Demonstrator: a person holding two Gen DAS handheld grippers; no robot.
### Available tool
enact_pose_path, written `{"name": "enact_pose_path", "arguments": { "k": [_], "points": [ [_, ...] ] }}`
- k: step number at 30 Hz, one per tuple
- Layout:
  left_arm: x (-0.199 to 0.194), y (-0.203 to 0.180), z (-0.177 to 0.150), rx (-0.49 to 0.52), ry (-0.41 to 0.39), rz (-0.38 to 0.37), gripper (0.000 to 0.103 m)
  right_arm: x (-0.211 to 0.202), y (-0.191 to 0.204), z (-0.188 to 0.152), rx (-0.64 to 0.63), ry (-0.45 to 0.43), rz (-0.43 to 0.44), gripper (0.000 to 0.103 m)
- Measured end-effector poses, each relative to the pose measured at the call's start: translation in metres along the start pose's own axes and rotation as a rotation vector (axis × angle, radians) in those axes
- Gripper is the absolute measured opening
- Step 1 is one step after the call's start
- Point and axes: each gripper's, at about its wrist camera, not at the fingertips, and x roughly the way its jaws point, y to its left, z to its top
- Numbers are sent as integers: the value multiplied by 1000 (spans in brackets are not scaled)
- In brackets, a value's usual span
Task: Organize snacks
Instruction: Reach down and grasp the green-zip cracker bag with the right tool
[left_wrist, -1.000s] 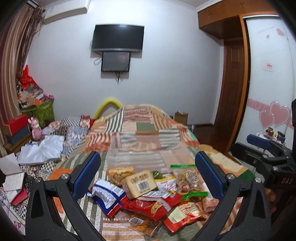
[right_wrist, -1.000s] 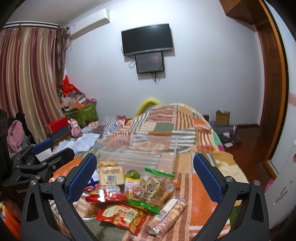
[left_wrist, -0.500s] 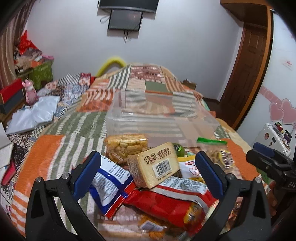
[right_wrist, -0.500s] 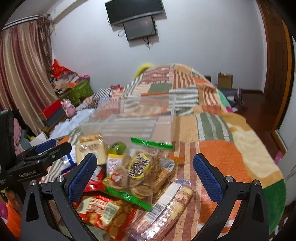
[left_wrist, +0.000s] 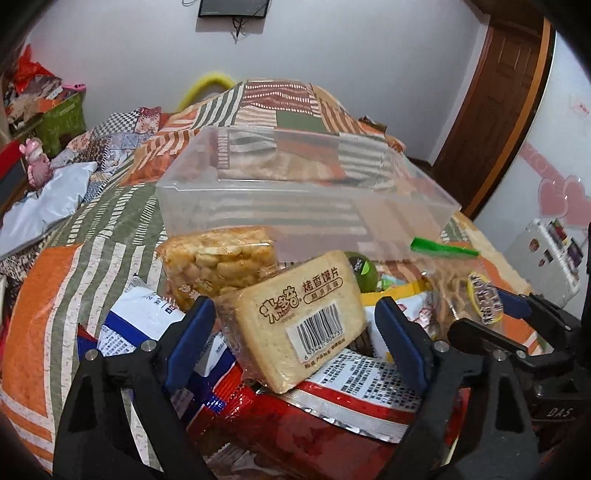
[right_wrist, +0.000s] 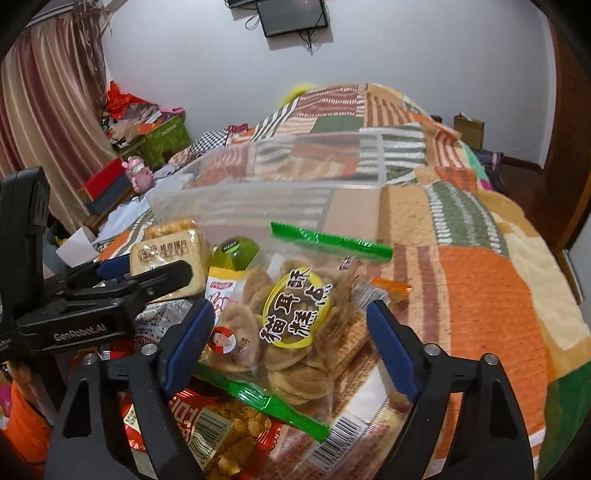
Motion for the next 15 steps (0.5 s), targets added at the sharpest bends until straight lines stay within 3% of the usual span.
{"name": "enact_pose_path", "arguments": {
  "k": [6,10,15],
  "points": [
    [6,0,1,-2,8,23,83,-1,-1,-1,4,-11,12,71],
    [3,2,0,-5,-7,28,77,-1,2,-1,-6,-22,8,59],
    [-9,8,-4,-23,-35,31,61,-4,1,-1,-12,-34,-11,50]
  ]
}}
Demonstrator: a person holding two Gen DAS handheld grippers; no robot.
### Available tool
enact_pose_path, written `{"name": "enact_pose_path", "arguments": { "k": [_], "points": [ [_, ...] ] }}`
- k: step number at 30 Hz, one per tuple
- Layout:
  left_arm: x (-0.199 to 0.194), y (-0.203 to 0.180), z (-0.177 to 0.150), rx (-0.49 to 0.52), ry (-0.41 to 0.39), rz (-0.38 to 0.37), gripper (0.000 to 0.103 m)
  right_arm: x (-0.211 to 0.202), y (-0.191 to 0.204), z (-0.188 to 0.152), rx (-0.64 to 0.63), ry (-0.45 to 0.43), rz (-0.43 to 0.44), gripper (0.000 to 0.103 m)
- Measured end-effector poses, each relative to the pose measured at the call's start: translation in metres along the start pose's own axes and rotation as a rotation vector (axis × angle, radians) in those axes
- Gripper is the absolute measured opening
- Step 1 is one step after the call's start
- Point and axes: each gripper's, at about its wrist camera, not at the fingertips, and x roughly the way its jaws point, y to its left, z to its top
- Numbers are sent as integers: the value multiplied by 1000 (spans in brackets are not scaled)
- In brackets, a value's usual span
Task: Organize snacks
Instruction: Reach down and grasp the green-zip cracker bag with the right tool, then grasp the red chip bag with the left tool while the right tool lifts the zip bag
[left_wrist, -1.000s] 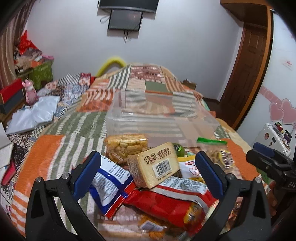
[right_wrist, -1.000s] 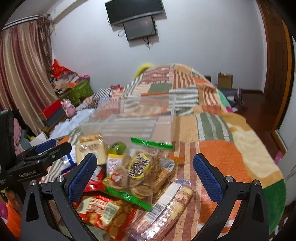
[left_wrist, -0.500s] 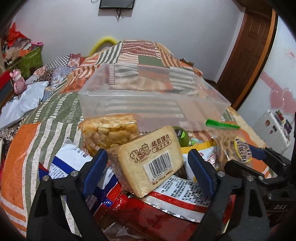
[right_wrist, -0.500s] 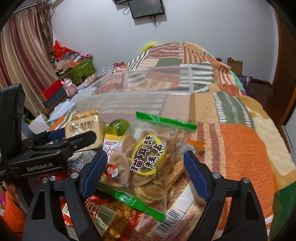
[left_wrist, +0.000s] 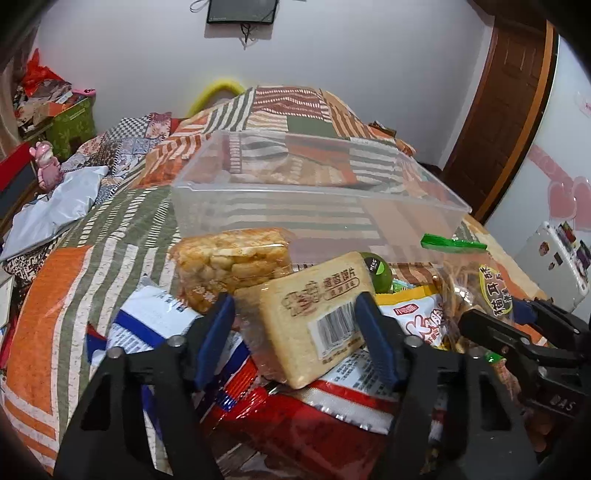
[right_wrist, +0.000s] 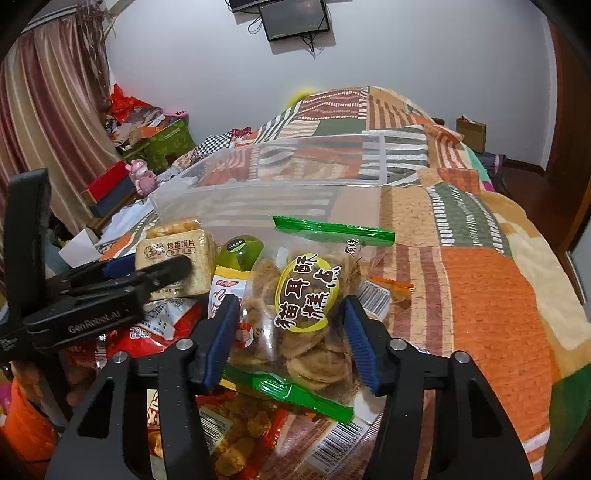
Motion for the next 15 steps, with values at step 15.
{"name": "enact_pose_path", "arguments": {
  "k": [15],
  "points": [
    [-43,-9,-7,31,-17,-87,26,-16,0,0,1,-42,15,46]
  ]
}}
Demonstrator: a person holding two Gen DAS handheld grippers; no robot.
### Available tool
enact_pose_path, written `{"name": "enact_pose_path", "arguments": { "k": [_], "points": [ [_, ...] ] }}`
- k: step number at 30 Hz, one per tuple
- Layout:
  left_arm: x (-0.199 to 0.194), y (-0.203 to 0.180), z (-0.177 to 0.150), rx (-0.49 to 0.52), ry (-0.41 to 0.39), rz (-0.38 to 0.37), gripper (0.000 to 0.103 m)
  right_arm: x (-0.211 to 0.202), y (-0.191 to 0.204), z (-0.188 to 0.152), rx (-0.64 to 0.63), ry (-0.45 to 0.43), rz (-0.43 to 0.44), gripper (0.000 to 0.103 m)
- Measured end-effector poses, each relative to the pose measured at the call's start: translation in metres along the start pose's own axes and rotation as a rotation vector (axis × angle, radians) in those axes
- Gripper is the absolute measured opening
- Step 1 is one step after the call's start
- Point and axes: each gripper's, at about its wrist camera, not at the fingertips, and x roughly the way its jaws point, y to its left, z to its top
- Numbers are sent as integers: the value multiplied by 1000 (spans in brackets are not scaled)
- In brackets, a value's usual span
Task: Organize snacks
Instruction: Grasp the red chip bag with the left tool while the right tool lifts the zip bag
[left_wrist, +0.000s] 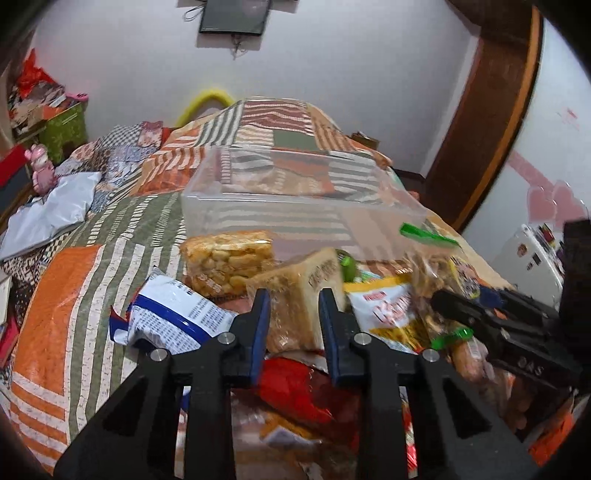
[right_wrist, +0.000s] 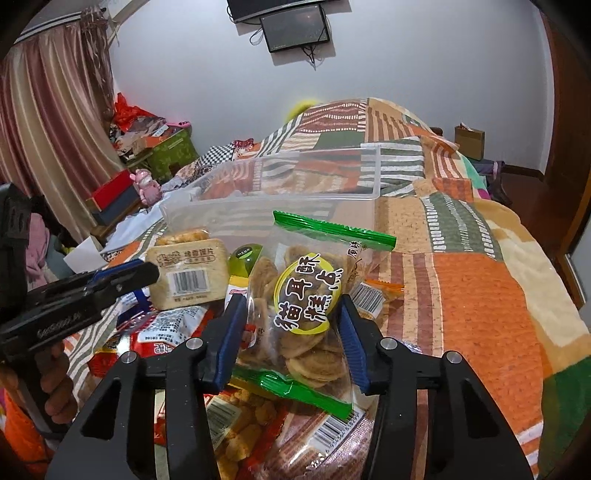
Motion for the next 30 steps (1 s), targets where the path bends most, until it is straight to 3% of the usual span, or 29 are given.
{"name": "enact_pose_path", "arguments": {
  "k": [4,6,8,12,14,18,22,30],
  "points": [
    [-7,-8,-4,32,8,16,27,-5,-1,-1,5,-10,3,46],
    [-13,-6,-3,32,1,32,37,-9,-2,-1,7,-18,4,46],
    [-21,-1,-2,9,-5,34,60,-13,-2,0,8,-27,5,46],
    [-26,-5,-3,5,-4,38,77,-18,-2,0,10,-40,9,46],
    [-23,-14,-2,12,-1,59,91,-21,-1,-2,9,-46,14,46],
    [-3,-32,-1,28,55,70,92,-27,-2,-6,3,-51,16,46],
    [17,-40,-7,55,113,127,92,-33,-7,-8,10,-58,23,46],
    [-4,-21,-22,2,95,139,93,-38,-8,-11,11,-70,46,46]
  ]
}}
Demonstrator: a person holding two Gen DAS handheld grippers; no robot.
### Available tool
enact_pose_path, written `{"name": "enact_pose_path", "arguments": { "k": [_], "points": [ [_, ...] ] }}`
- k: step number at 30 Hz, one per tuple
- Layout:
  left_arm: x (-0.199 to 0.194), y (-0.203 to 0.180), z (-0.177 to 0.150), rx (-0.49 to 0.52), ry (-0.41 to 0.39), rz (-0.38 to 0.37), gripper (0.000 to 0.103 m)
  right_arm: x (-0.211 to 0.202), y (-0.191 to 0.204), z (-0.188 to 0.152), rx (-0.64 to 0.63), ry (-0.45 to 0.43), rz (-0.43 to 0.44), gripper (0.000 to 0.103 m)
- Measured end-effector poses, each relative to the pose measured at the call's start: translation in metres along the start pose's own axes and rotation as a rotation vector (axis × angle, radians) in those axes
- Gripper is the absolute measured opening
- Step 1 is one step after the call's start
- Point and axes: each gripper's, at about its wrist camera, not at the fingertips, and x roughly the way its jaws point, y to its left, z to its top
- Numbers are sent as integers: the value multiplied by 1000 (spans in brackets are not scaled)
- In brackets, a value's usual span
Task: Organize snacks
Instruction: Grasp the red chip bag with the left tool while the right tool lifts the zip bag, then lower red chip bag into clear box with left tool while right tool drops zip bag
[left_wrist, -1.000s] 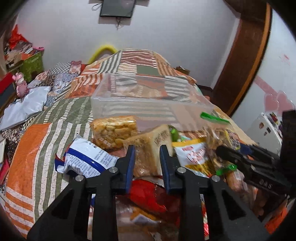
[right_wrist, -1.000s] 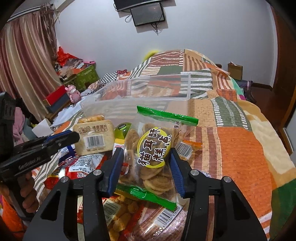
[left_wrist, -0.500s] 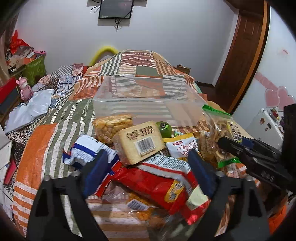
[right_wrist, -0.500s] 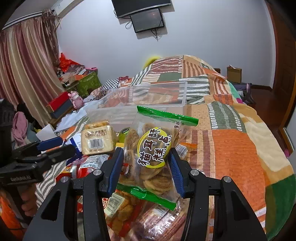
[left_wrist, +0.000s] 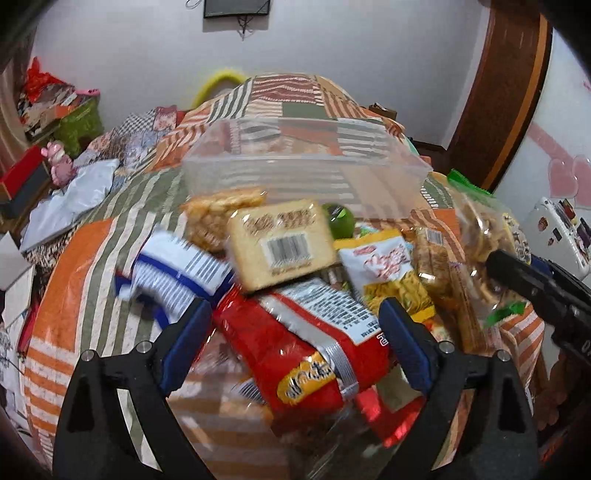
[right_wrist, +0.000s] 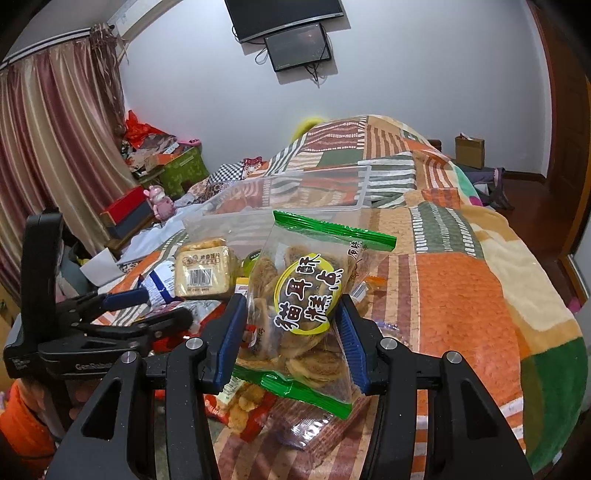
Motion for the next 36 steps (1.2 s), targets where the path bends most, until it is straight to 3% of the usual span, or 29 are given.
{"name": "enact_pose_path", "arguments": {
  "k": [6,12,14,20,28,36],
  "points": [
    [1,14,-9,-74,28,-30,93,-1,3,-2,-4,-1,10,46],
    [17,-4,-5,-40,40,-5,89,0,5,-3,-14,8,9,46],
    [18,-6,-7,-29,31,6,80,1,5,-4,-13,10,7,46],
    [7,-4,-11,-2,18,-5,68,0,6,-5,-15,10,3,46],
    [-34,-5,-12,49,-74,-39,65,-2,7,0,-21,0,-6,46],
    [-67,-4,17,45,-191,-63,65,-1,14,22,-56,-24,-16,46]
  ]
}}
